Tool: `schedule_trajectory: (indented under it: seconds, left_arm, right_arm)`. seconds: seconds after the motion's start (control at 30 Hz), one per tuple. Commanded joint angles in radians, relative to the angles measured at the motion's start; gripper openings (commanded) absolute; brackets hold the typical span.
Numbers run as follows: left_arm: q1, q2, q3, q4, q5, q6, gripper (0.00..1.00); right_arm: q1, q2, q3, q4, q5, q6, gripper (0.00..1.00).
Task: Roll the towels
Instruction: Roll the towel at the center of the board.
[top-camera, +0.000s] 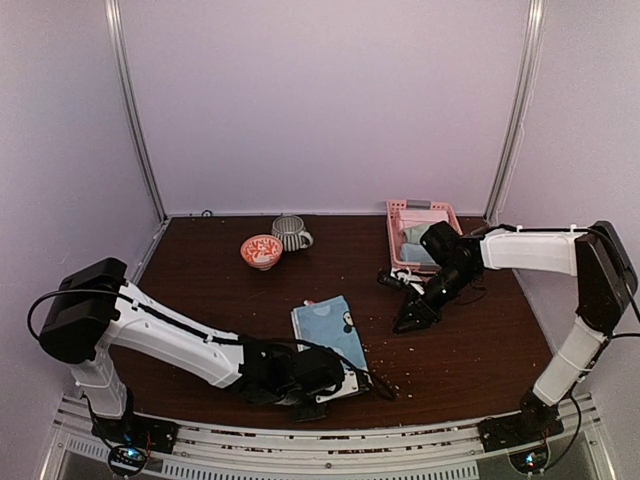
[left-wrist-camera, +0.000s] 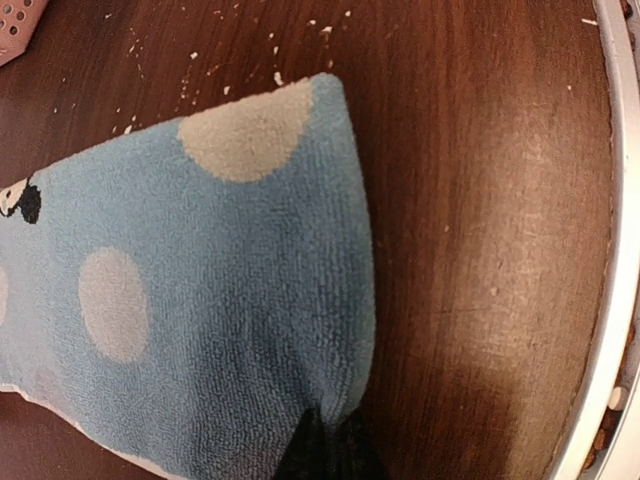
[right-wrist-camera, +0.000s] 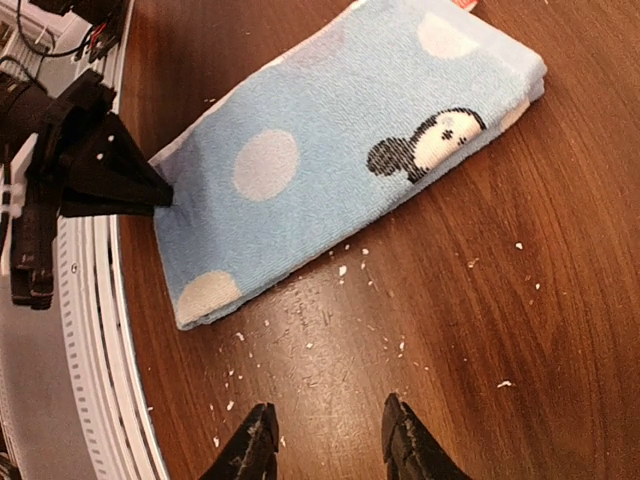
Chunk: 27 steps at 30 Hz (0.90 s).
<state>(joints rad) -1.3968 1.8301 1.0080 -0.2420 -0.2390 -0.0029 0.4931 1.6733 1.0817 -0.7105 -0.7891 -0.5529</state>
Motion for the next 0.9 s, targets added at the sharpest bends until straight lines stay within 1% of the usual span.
schedule_trajectory:
  seconds: [0.0,0.07,0.13,0.23,0.33,0.47,0.57,0.67,0.73,0.87]
  left_arm:
    - [0.033,-0.027,-0.030,0.038,0.128,-0.020,0.03]
    - [0.075,-0.054,-0.055,0.077,0.222,-0.047,0.00]
    - [0.115,-0.087,-0.096,0.136,0.309,-0.076,0.00]
    - [0.179,-0.114,-0.156,0.245,0.464,-0.151,0.00]
    - [0.216,-0.086,-0.156,0.273,0.594,-0.195,0.00]
    - [0.241,-0.030,-0.130,0.294,0.731,-0.236,0.00]
    - [0.273,0.007,-0.113,0.316,0.850,-0.273,0.00]
    - [0.315,0.042,-0.086,0.316,0.957,-0.309,0.00]
    - [0.333,0.054,-0.076,0.335,1.011,-0.337,0.00]
    - [0.351,0.063,-0.082,0.400,1.074,-0.398,0.00]
  right_arm:
    - [0.003,-0.109,0.008,-0.131,-0.040,-0.137,0.37]
    - [0.020,-0.163,-0.017,-0.161,-0.032,-0.191,0.37]
    - [0.055,-0.225,-0.081,-0.139,0.009,-0.195,0.38]
    - [0.133,-0.310,-0.188,-0.031,0.116,-0.194,0.37]
    - [0.244,-0.351,-0.260,0.048,0.246,-0.186,0.37]
    - [0.389,-0.353,-0.298,0.157,0.371,-0.130,0.37]
    - [0.500,-0.360,-0.317,0.244,0.438,-0.111,0.39]
    - [0.606,-0.365,-0.320,0.310,0.536,-0.108,0.41]
    - [0.638,-0.347,-0.316,0.339,0.561,-0.116,0.43]
    - [0.684,-0.287,-0.310,0.376,0.579,-0.139,0.44]
